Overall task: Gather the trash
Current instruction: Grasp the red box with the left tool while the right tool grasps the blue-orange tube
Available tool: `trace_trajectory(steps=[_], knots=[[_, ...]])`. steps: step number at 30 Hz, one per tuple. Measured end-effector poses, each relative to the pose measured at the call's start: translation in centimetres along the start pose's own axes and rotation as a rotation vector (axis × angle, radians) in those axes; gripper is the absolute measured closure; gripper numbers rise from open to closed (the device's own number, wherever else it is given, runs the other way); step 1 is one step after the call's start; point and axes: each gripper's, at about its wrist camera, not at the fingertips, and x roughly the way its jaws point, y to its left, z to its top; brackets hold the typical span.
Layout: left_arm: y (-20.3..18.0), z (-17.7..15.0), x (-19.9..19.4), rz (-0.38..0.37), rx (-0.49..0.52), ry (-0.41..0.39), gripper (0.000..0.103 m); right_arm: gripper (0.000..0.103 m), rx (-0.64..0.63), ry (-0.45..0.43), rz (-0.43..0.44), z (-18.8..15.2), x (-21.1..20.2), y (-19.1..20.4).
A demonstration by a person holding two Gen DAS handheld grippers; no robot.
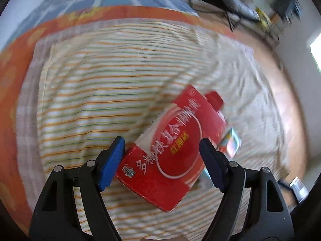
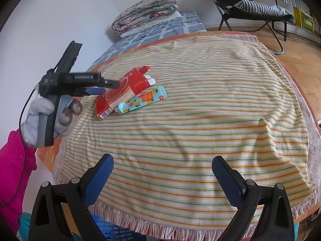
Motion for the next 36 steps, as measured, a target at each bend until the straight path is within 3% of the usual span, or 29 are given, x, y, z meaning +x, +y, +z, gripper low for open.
trace_trajectory(steps=[3, 5, 12, 14, 17, 21, 24, 30, 36], knots=[[-3.1, -0.4, 0.2, 0.121, 0.166, 0.02, 0.023, 0.003, 0.001, 0.001, -0.004, 0.0, 0.0, -0.1], [-4.6, -0.7, 0.7, 0.153, 0.232, 0.043, 0.019, 0.003, 0.005, 0.001, -0.007, 0.0, 0.1, -0.3], [-7.5, -0.8, 2.6, 0.238, 0.34, 0.077, 0.011, 0.003, 0.025, 0.01, -0.002, 0.5, 0.4, -1.1], [-7.4, -0.4, 3.3, 0.275, 0.338, 0.083, 0.009, 0.003, 0.028, 0.014, 0.0, 0.8, 0.7, -1.3], [-6.1, 0.3, 3.2, 0.248, 0.269, 0.07, 0.009, 0.005, 0.046, 0.027, 0.03, 1.4, 1.4, -1.4], [-4.0, 0.6, 2.3, 0.203, 0.194, 0.045, 0.009, 0.018, 0.081, 0.057, 0.106, 2.5, 3.3, -1.1], [-3.2, 0.3, 1.8, 0.213, 0.183, 0.022, 0.011, 0.029, 0.12, 0.092, 0.171, 3.3, 5.0, -0.7], [-1.4, -1.2, 0.0, 0.206, 0.173, -0.015, 0.029, 0.04, 0.204, 0.11, 0.231, 5.6, 8.8, -0.3], [-0.9, -2.0, -0.7, 0.179, 0.189, -0.041, 0.037, 0.059, 0.269, 0.104, 0.236, 8.0, 11.7, -0.1]])
